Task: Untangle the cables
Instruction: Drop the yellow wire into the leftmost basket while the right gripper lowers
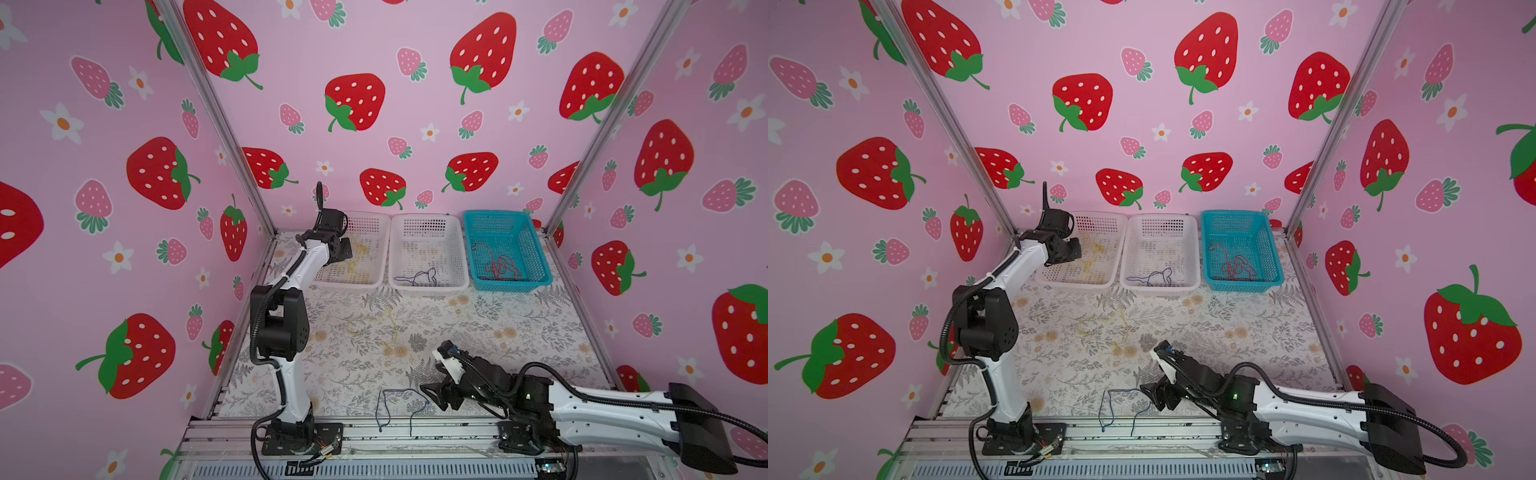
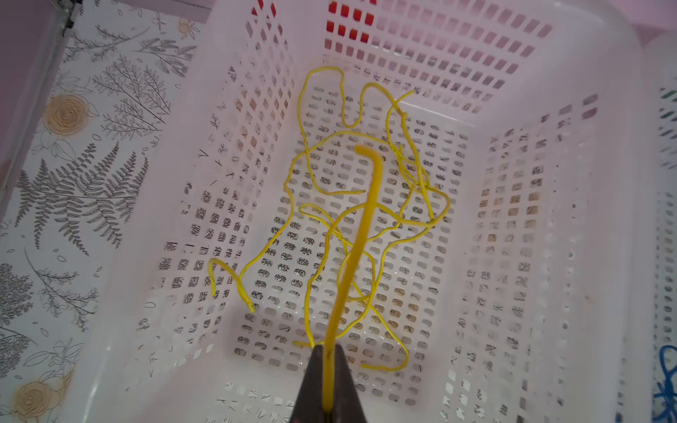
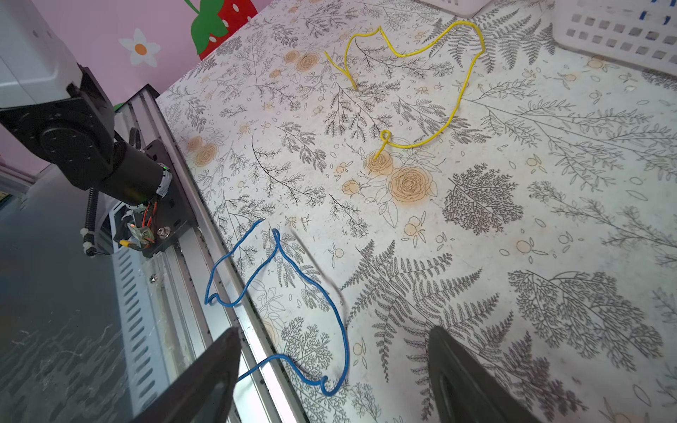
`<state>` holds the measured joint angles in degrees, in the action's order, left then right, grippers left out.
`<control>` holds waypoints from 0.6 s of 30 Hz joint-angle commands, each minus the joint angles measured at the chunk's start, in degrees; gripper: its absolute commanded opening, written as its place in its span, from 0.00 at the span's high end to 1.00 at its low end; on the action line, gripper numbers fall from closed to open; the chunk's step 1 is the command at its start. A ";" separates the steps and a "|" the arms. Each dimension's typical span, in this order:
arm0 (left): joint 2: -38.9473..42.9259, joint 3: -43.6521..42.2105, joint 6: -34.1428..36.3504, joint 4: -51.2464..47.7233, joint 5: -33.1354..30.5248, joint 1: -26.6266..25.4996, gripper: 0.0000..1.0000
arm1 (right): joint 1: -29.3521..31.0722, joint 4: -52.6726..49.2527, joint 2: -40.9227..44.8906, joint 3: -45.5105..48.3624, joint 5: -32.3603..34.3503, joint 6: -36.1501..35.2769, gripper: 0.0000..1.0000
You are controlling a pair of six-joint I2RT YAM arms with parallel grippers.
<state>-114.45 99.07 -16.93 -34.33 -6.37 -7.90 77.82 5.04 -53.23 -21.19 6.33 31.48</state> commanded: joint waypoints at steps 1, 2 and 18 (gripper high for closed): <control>-1.01 0.06 -0.37 1.67 0.72 -1.03 1.00 | 0.83 1.89 -1.67 -1.28 1.49 1.02 0.19; -1.58 0.24 -0.05 1.67 0.50 -1.26 1.00 | 0.84 1.96 -2.13 -1.37 1.49 0.96 0.19; -2.34 2.21 3.72 -0.70 -1.41 -3.00 0.77 | 2.16 1.93 -5.20 -2.26 2.87 1.12 0.19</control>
<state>-119.35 99.04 -14.61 -33.63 -6.66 -10.72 79.53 6.79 -58.19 -21.41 7.73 31.92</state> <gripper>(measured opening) 0.202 0.806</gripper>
